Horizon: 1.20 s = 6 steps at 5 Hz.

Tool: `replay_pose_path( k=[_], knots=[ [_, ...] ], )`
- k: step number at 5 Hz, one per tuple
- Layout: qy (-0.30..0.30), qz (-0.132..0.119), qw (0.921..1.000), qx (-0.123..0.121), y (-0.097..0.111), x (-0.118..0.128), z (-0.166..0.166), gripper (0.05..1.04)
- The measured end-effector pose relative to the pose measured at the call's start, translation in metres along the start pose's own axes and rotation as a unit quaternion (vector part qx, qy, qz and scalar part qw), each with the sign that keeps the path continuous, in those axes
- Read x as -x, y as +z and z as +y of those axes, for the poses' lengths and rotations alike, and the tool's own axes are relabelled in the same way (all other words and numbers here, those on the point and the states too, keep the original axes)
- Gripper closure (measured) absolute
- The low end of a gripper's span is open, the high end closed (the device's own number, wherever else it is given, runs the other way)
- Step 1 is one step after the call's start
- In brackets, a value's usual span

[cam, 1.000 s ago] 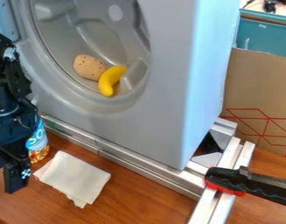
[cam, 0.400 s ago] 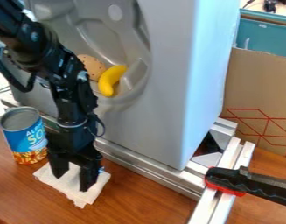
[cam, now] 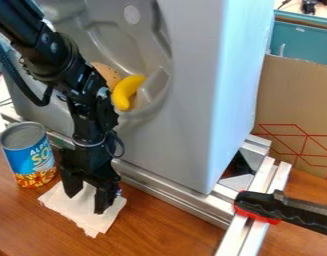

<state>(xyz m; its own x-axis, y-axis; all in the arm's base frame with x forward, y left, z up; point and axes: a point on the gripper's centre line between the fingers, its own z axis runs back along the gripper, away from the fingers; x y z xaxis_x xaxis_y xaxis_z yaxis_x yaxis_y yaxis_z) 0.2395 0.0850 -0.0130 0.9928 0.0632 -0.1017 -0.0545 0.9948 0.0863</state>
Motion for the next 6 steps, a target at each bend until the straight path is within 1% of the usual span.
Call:
replay_pose_path(
  k=[1,2,3,4,5,6],
  knots=[
    [-0.012,-0.004,0.9998,-0.012,-0.002,-0.008,0.008,0.083],
    [-0.022,0.008,0.9997,0.011,-0.012,-0.014,0.016,0.083],
    [-0.031,0.015,0.9988,0.035,-0.017,-0.013,0.028,0.083],
    [-0.031,0.014,0.999,0.029,-0.02,-0.007,0.038,0.083],
    [-0.039,0.034,0.9985,0.015,-0.027,0.033,0.046,0.083],
    [-0.057,0.033,0.9978,0.006,-0.032,0.069,0.046,0.083]
  ],
)
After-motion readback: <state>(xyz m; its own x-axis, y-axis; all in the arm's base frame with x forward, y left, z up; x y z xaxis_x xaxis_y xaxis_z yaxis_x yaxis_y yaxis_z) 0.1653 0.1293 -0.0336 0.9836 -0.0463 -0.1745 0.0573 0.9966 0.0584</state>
